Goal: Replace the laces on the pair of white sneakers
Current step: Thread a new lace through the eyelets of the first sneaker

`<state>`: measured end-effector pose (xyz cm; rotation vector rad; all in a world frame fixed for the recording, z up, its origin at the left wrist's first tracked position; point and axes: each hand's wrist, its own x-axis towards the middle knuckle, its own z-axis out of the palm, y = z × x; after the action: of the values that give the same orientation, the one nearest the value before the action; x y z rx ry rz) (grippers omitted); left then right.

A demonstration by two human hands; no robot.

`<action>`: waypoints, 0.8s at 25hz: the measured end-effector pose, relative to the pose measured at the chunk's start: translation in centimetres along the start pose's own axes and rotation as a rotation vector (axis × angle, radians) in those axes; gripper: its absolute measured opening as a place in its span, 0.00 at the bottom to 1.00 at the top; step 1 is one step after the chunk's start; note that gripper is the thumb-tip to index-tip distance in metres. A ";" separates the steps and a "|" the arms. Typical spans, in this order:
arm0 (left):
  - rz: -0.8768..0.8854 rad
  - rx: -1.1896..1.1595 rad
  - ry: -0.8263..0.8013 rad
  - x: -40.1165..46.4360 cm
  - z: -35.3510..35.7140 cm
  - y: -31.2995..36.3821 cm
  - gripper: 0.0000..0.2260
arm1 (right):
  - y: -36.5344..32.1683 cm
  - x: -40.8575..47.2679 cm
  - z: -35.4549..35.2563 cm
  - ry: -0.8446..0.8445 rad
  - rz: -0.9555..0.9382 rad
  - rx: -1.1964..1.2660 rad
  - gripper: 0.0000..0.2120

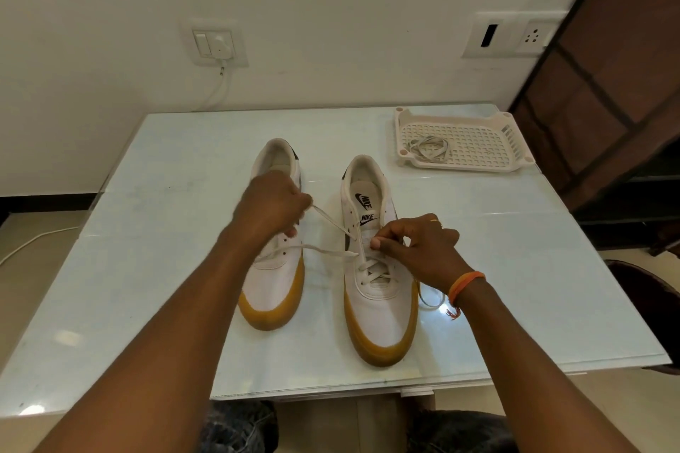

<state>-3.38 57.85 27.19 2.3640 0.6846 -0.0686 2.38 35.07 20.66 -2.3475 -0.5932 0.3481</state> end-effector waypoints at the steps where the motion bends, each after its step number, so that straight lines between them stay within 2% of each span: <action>1: -0.014 0.024 0.122 0.5 -0.6 -0.7 0.10 | -0.2 -0.2 -0.2 -0.001 -0.007 -0.018 0.06; 3: -0.016 0.027 0.398 1.3 -1.4 -2.0 0.10 | -0.6 -0.3 -0.4 -0.009 -0.017 -0.040 0.04; 4: 0.002 -0.017 0.492 1.4 -1.5 -2.1 0.09 | -0.6 -0.3 -0.4 -0.009 -0.018 -0.040 0.04; 5: 0.020 -0.070 0.511 1.5 -1.4 -2.0 0.08 | -0.6 -0.3 -0.3 -0.013 -0.021 -0.035 0.04; 6: 0.033 -0.111 0.456 1.4 -1.2 -1.6 0.07 | -0.6 -0.3 -0.3 -0.012 -0.019 -0.018 0.05; 8: 0.010 -0.089 0.244 0.8 0.1 -0.8 0.04 | -0.5 -0.2 -0.3 -0.009 -0.024 0.028 0.05; 10: -0.027 0.021 0.124 -0.2 1.8 -0.1 0.11 | -0.3 -0.3 -0.4 0.018 -0.067 0.112 0.06; 12: -0.020 0.098 0.108 -0.9 3.1 0.5 0.15 | -0.1 -0.2 -0.6 0.094 -0.094 0.148 0.13; 16: -0.108 0.008 -0.155 -1.7 5.2 1.5 0.21 | -0.2 -0.1 -0.6 0.110 -0.133 -0.115 0.30; 20: -0.169 -0.261 -0.097 -1.3 5.9 1.3 0.14 | -0.1 -0.1 -0.9 0.098 -0.152 -0.165 0.35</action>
<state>-3.15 52.75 23.64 2.0377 0.7939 -0.1570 2.64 34.56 21.38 -2.4409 -0.7726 0.1177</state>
